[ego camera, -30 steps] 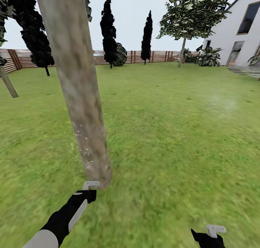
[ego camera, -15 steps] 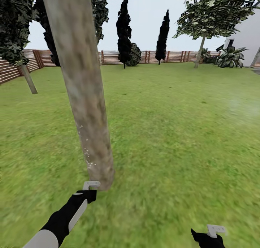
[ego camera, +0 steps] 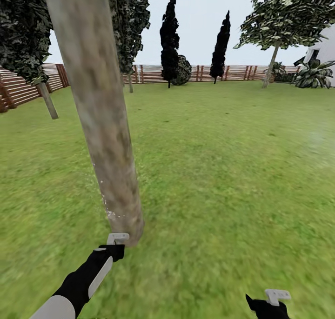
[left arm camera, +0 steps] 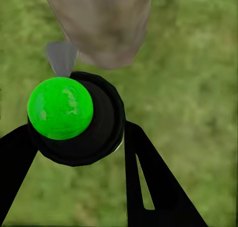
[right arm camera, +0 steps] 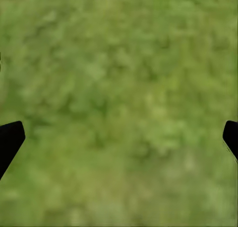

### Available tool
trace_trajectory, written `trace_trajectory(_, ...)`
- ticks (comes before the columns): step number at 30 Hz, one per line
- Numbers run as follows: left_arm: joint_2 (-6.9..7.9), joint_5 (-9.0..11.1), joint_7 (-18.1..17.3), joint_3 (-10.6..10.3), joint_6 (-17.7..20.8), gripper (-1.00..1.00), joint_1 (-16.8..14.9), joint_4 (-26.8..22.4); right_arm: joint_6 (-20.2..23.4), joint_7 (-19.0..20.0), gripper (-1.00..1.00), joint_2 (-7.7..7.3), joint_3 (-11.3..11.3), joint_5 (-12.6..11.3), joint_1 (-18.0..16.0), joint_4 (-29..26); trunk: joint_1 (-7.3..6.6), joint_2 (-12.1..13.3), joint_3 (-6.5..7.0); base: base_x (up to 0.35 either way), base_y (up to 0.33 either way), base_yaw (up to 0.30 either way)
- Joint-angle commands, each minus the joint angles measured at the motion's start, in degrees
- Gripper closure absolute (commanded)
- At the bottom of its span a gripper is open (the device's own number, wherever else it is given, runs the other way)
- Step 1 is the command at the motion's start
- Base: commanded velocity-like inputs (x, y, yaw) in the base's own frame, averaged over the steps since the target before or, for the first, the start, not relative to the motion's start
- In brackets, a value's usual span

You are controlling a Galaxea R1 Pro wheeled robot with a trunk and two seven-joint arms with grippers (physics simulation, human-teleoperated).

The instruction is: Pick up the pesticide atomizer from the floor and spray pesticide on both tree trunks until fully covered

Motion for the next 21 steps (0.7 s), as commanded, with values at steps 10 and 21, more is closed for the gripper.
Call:
trace_trajectory(10,-0.03,0.0,0.0,0.0,0.0,1.00,0.0,0.0,0.0,0.0,-1.00,0.01,0.0,0.0,0.0,0.0,0.00,0.0,0.00,0.096,-0.261,0.126)
trace_trajectory(21,-0.99,-0.1,0.0,0.1,-0.1,1.00,0.0,0.0,0.0,0.0,-1.00,0.01,0.0,0.0,0.0,0.0,0.00,0.0,0.00,0.044,-0.267,0.272)
